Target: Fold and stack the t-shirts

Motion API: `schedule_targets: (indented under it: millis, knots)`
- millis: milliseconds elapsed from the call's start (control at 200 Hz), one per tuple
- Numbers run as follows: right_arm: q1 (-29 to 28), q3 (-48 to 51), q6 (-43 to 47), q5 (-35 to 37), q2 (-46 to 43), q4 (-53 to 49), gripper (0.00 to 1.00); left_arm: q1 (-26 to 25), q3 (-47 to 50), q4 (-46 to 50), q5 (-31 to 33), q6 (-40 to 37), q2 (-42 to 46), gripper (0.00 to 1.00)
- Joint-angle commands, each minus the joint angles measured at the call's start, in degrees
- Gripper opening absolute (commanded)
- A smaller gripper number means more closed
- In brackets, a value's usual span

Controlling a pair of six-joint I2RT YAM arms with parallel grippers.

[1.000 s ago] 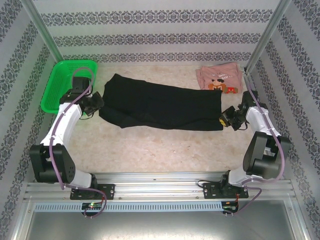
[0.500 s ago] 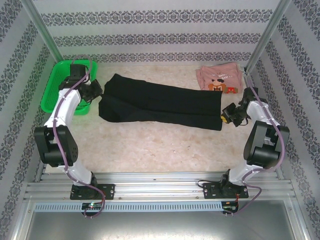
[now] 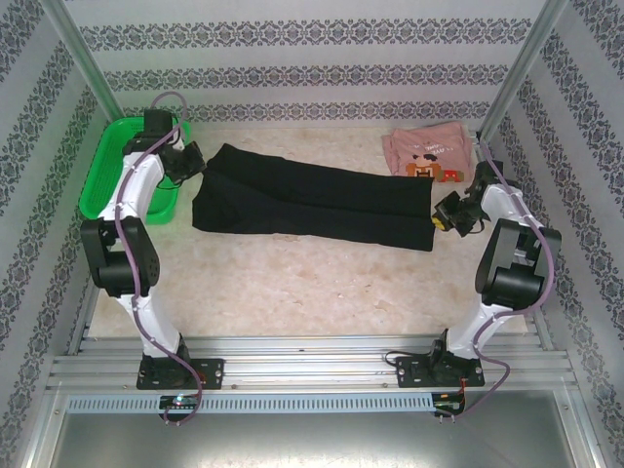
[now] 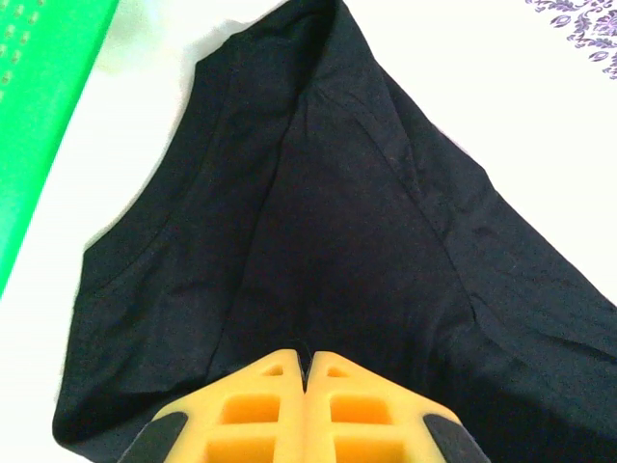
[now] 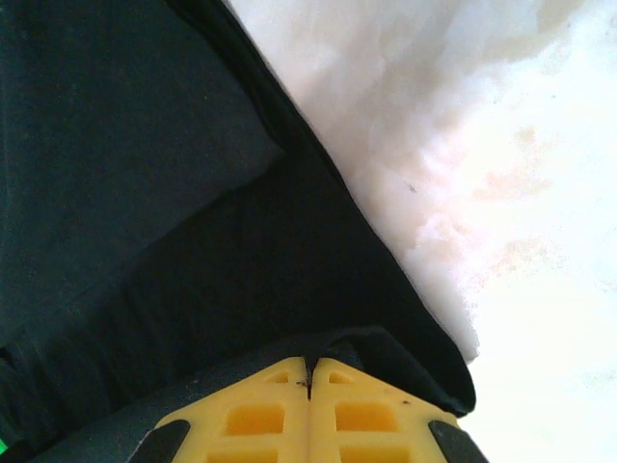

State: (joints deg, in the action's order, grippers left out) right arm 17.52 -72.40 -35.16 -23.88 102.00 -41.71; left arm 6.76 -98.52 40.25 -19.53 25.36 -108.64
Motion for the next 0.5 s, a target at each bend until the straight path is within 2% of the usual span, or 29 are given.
schedule_targets:
  millis: [0, 495]
  knots:
    - [0.5, -2.25, 1.75, 2.04, 1.67, -1.42, 0.0, 0.62, -4.17, 2.58, -0.74, -3.15, -1.72, 0.0]
    - [-1.55, -9.48, 2.9, 1.49, 8.23, -2.85, 0.0, 0.62, -9.56, 4.38, -0.71, -4.1, -7.68, 0.0]
